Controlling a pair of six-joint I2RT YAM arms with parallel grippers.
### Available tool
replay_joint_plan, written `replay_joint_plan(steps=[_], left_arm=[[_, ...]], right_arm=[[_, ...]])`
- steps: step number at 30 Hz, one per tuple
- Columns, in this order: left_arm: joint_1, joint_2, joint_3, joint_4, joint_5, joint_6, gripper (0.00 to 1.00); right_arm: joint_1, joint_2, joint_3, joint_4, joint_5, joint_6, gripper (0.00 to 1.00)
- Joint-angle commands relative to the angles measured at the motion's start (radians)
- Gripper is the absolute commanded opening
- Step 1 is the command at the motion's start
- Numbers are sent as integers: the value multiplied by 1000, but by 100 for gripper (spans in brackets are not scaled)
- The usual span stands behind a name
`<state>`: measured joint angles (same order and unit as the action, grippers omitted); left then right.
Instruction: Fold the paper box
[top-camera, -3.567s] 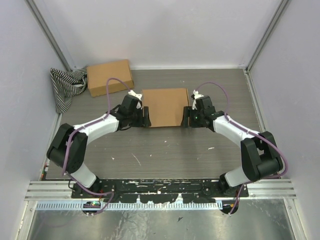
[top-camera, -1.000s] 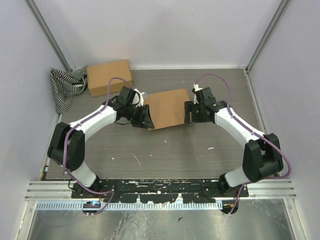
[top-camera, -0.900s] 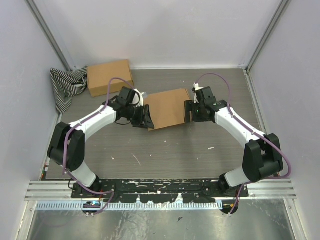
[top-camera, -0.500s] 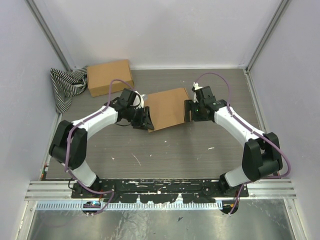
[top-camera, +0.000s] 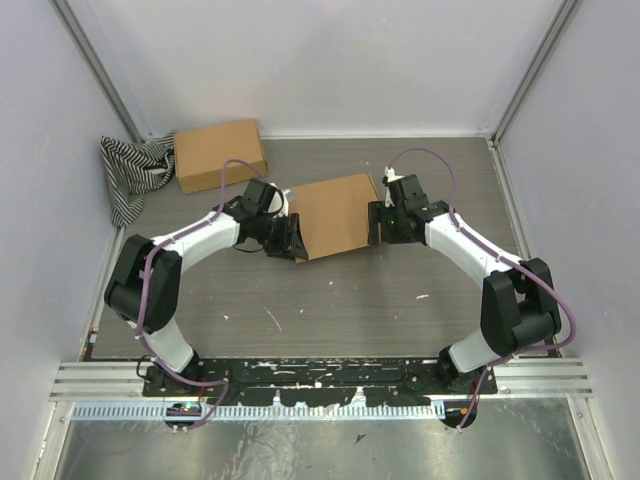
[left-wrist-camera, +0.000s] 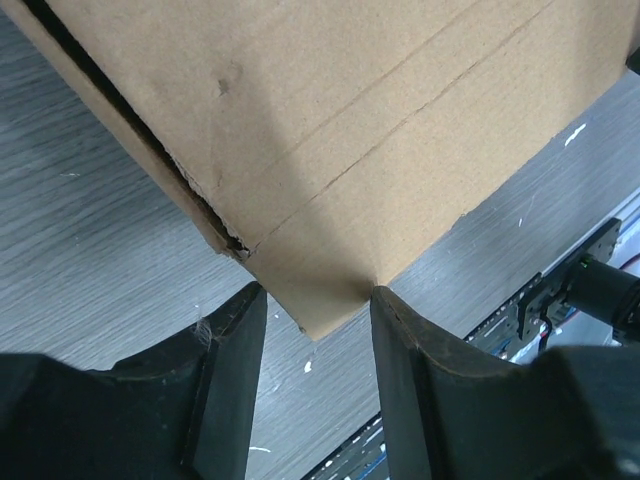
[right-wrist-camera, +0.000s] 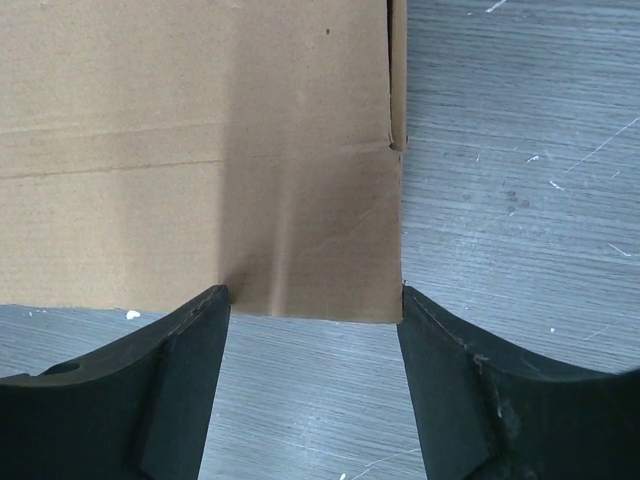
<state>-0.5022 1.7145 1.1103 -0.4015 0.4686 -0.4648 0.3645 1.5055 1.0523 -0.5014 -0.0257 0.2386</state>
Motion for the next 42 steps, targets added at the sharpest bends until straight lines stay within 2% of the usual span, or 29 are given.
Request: replay_joint_plan(steps=[1, 11, 15, 20, 34, 42], left_arm=[[-4, 13, 11, 33, -45, 9, 52], [-4, 37, 28, 26, -158, 32, 51], [-5, 46, 15, 81, -154, 25, 50], [-5, 58, 5, 116, -131, 16, 48], [-6, -10, 36, 22, -78, 12, 47], [-6, -46, 49, -7, -64, 15, 47]], right_arm=[[10, 14, -16, 72, 19, 0, 71], [9, 57, -76, 184, 73, 19, 68], [9, 47, -121, 274, 49, 28, 65], [9, 37, -135, 305, 2, 28, 62], [9, -24, -53, 158, -32, 26, 61], [9, -26, -31, 145, -43, 27, 61]])
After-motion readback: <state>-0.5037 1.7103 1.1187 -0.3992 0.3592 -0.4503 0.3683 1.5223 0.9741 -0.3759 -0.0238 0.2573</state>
